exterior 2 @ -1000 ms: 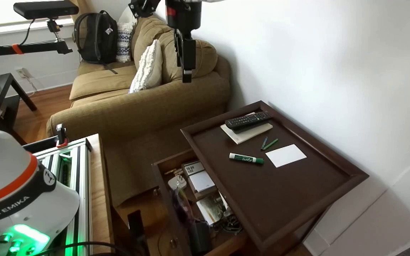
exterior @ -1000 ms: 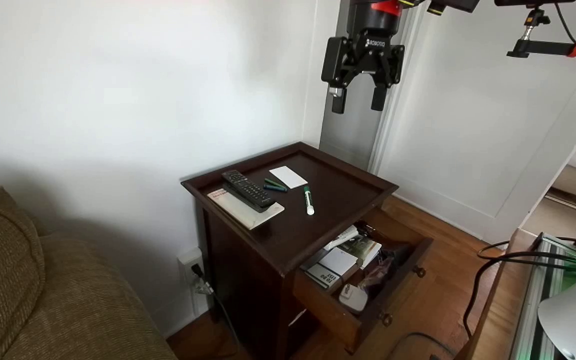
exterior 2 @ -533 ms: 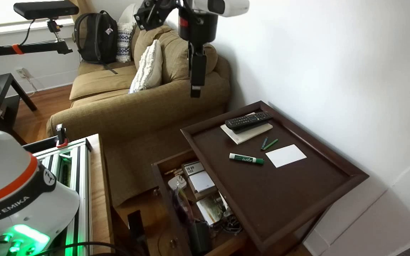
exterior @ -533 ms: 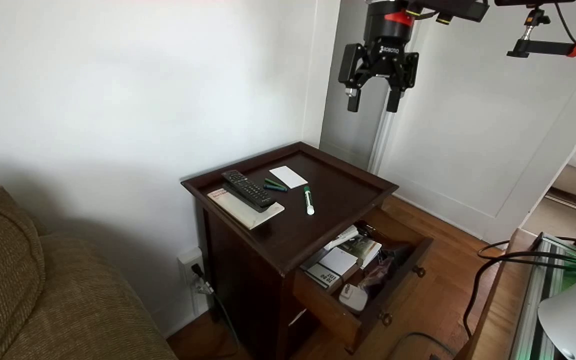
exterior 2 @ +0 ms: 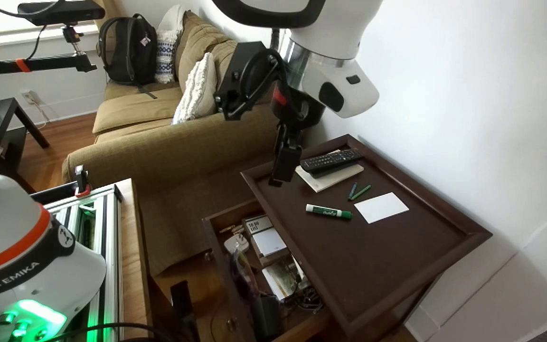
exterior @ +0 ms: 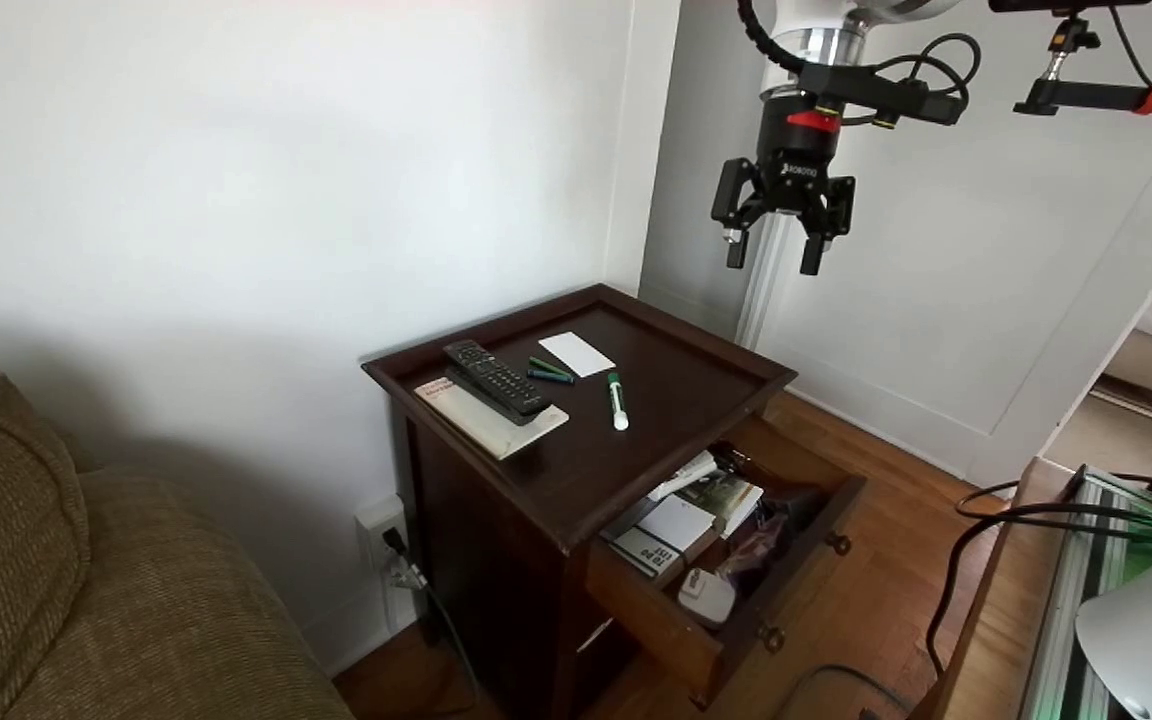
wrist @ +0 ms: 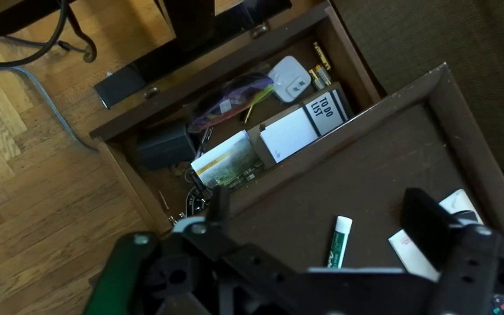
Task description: Put the green marker in an upright position
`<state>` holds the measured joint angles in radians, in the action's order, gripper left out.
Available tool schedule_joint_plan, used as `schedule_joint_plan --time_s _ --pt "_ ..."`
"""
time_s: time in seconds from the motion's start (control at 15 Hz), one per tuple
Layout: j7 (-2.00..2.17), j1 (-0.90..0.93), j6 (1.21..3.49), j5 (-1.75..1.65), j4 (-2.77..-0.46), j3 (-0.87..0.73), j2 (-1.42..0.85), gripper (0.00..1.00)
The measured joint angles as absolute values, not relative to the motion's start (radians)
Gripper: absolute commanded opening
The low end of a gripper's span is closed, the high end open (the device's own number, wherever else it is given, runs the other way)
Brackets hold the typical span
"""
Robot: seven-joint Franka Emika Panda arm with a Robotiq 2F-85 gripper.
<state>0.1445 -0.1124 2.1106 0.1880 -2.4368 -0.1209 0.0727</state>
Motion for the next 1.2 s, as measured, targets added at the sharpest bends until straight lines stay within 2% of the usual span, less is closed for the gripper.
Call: schedule_joint_plan --time_s 0.6,0.93,1.2 --pt "0.137 -0.119 2.168 0.191 -2.419 -0.125 0.030 1.00" --pt "0.039 -0.123 2.356 0.252 -2.369 -0.127 -0.140 1.00" --pt "-0.011 -0.124 2.413 0.319 -2.274 -0.100 -0.291 1.00"
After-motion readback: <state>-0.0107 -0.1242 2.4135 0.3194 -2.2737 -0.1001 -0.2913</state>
